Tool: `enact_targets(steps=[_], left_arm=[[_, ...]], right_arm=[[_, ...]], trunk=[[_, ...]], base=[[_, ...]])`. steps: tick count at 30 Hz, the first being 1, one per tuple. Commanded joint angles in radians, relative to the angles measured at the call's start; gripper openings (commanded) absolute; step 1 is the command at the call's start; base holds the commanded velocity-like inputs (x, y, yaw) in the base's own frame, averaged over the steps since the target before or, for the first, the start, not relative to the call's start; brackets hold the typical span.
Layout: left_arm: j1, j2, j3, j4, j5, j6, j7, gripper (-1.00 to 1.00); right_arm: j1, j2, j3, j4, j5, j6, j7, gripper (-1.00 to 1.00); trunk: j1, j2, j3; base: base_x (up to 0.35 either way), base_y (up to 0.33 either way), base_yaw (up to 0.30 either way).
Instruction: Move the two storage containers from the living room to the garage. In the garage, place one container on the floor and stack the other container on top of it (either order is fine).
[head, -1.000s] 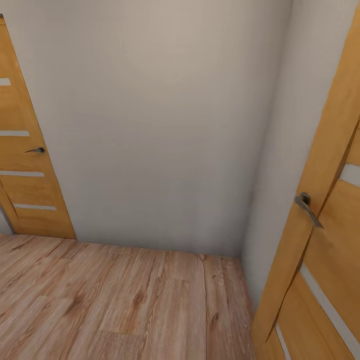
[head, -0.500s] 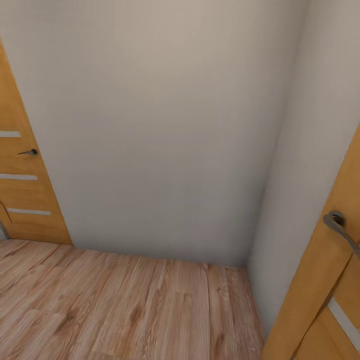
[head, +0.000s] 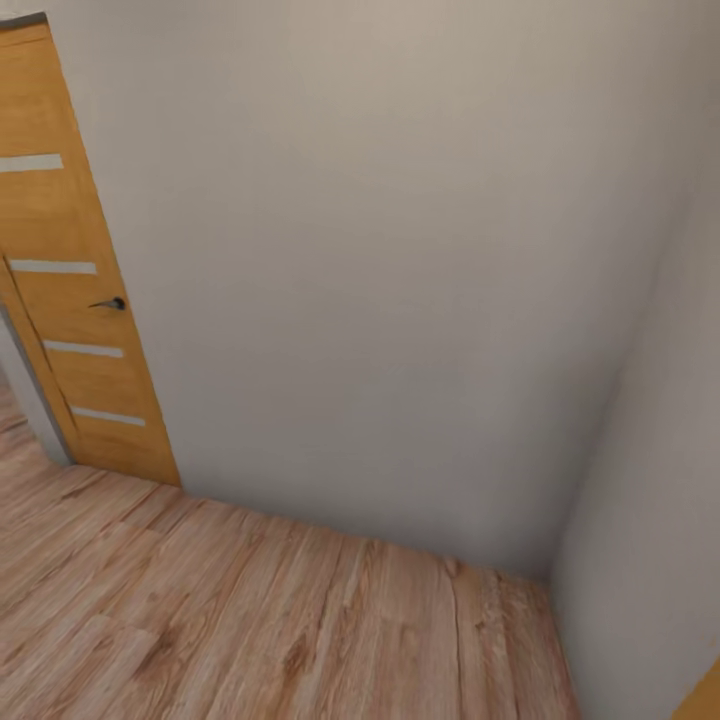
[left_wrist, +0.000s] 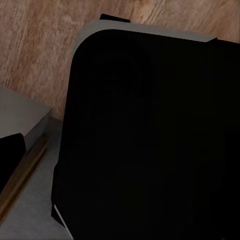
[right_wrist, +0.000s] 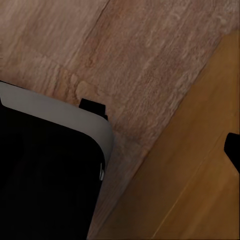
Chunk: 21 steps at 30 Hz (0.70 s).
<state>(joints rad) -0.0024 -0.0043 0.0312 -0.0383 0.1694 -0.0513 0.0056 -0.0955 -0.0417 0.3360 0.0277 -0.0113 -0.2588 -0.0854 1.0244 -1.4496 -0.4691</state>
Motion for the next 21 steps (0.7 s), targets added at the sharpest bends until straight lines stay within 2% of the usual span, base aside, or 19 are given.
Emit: enact_targets(steps=[1, 21], left_arm=[[0.0, 0.0, 0.003, 0.0, 0.005, -0.002, 0.001, 1.0], [-0.001, 0.0, 0.003, 0.0, 0.005, -0.002, 0.001, 1.0]], right_arm=[[-0.001, 0.0, 0.007, 0.003, -0.001, -0.005, -0.004, 1.0], [-0.001, 0.0, 0.008, 0.003, -0.001, -0.005, -0.004, 1.0]], trunk=[[0.001, 0.0, -0.001], [0.001, 0.0, -0.001]], base=[[0.322, 0.0, 0.27], [0.322, 0.0, 0.27]])
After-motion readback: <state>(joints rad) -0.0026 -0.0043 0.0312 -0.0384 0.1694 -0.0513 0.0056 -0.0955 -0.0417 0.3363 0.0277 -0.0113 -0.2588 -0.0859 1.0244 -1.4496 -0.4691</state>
